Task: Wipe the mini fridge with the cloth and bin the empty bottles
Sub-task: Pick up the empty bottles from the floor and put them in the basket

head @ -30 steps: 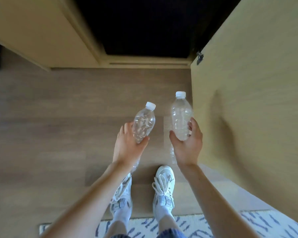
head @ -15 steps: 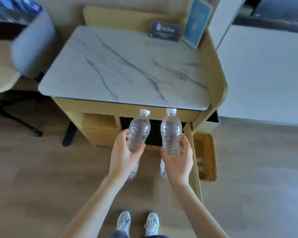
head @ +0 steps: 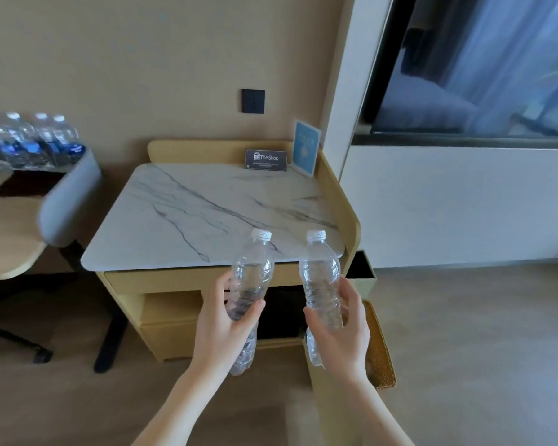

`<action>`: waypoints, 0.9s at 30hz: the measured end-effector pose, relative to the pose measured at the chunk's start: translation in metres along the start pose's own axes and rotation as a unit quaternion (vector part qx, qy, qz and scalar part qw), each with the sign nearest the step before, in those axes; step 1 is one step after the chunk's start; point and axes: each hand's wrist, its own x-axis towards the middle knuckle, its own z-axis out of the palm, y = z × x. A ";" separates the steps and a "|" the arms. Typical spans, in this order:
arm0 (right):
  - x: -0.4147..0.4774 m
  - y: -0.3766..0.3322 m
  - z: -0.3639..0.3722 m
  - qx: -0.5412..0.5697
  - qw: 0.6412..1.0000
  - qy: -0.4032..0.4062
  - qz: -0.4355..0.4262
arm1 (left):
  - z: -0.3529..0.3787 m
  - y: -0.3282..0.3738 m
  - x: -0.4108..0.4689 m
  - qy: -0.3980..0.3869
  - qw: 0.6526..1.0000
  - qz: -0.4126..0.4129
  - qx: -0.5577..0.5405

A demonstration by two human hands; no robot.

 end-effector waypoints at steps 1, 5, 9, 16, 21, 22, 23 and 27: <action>-0.007 0.006 -0.003 -0.001 1.000 0.008 0.013 | 0.003 -0.006 -0.005 -0.017 1.000 -0.005 -0.004; -0.028 0.020 -0.017 -0.015 0.996 0.060 0.061 | 0.015 -0.020 -0.015 -0.082 0.997 -0.007 -0.008; -0.040 0.026 -0.043 -0.043 0.988 0.125 0.076 | 0.039 -0.011 -0.011 -0.142 0.990 0.006 -0.016; -0.046 0.044 -0.111 -0.052 0.966 0.232 0.098 | 0.108 0.024 -0.022 -0.234 0.970 0.036 -0.046; -0.052 0.071 -0.177 -0.061 0.953 0.275 0.113 | 0.173 0.047 -0.050 -0.294 0.953 0.039 -0.056; -0.052 0.079 -0.193 -0.060 0.951 0.281 0.118 | 0.189 0.053 -0.058 -0.304 0.950 0.042 -0.054; -0.052 0.087 -0.210 -0.058 0.949 0.285 0.122 | 0.206 0.059 -0.066 -0.312 0.948 0.040 -0.054; -0.048 0.125 -0.287 -0.056 0.945 0.292 0.135 | 0.280 0.089 -0.104 -0.327 0.943 0.013 -0.053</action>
